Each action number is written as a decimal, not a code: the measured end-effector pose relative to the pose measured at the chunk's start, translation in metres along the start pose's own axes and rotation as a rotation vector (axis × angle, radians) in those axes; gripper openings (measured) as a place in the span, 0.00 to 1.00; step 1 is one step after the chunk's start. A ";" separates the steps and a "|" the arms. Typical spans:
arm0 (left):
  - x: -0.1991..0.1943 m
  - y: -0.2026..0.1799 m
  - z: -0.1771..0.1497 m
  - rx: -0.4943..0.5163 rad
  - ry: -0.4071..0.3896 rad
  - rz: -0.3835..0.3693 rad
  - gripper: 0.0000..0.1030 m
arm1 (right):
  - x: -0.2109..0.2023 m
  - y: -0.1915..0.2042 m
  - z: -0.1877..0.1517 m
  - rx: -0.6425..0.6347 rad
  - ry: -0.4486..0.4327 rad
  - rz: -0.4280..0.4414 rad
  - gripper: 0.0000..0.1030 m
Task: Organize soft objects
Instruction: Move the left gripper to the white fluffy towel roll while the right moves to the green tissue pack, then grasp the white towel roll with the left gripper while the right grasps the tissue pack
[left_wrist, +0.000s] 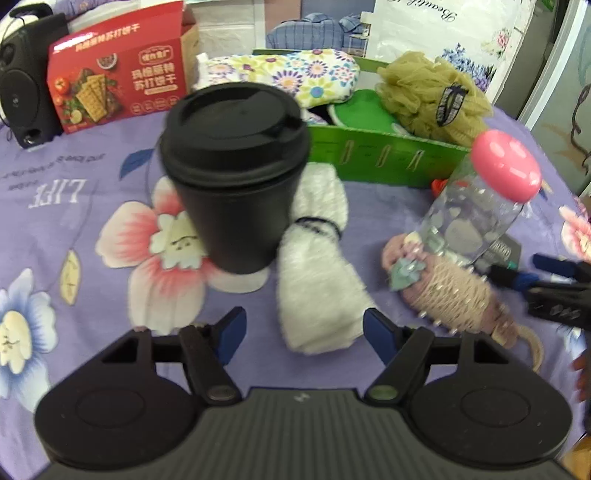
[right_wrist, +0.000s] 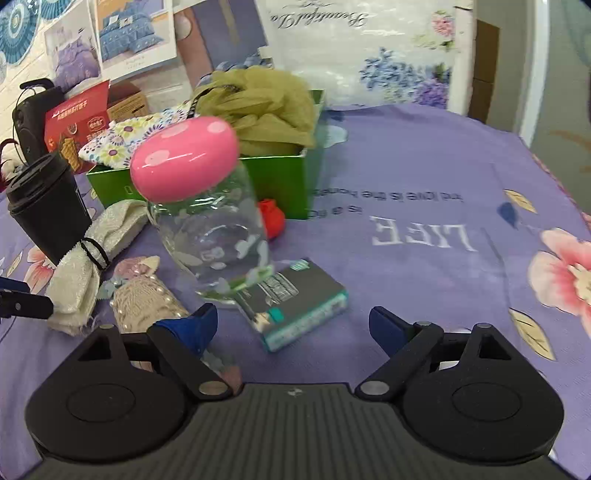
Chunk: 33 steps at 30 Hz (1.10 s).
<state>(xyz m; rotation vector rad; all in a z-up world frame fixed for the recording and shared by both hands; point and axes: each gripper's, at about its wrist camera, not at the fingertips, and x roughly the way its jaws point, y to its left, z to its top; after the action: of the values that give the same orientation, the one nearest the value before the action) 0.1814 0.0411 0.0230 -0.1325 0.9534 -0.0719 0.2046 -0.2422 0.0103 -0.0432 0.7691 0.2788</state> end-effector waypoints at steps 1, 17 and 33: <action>0.002 -0.003 0.003 0.004 -0.006 -0.008 0.74 | 0.004 0.001 0.000 -0.003 0.009 0.000 0.74; 0.049 -0.015 0.008 -0.026 0.003 0.071 0.75 | 0.024 -0.003 0.010 -0.070 0.047 -0.016 0.74; 0.056 -0.025 0.004 0.056 -0.010 0.089 0.80 | 0.049 -0.012 0.023 -0.317 0.141 0.114 0.80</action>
<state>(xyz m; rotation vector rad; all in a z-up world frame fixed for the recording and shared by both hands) 0.2172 0.0097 -0.0159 -0.0386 0.9449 -0.0159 0.2570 -0.2397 -0.0075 -0.3219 0.8630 0.5092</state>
